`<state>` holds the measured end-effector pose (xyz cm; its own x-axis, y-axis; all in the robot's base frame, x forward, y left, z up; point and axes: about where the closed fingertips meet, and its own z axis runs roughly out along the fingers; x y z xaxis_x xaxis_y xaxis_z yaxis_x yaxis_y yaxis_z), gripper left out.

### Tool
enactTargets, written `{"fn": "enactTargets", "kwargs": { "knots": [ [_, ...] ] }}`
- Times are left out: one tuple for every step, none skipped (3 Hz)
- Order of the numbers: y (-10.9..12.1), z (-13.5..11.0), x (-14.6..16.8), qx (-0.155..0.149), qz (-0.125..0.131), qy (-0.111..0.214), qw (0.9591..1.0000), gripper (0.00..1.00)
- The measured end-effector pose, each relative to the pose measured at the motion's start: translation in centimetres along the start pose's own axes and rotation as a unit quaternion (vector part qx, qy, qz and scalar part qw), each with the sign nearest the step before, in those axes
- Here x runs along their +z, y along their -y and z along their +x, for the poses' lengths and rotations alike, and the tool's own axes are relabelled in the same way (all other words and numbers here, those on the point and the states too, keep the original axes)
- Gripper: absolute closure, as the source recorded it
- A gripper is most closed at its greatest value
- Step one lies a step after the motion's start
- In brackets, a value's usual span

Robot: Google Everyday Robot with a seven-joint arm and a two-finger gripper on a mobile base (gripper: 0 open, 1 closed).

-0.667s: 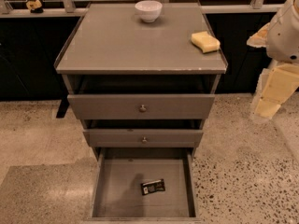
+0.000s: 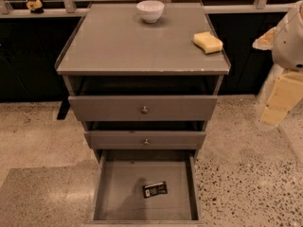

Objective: Pick rxbar chocolate from bottom drawer and place on counter

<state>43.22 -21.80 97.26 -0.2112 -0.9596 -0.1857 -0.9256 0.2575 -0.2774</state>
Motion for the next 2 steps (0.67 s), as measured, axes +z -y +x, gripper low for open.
{"fn": "enactTargets", "kwargs": {
  "knots": [
    [-2.4,1.8,1.6,-0.020,0.019,0.002,0.9996,0.00],
    [-5.9,5.8,6.3,-0.031,0.021,0.015,0.9992,0.00]
  ]
}}
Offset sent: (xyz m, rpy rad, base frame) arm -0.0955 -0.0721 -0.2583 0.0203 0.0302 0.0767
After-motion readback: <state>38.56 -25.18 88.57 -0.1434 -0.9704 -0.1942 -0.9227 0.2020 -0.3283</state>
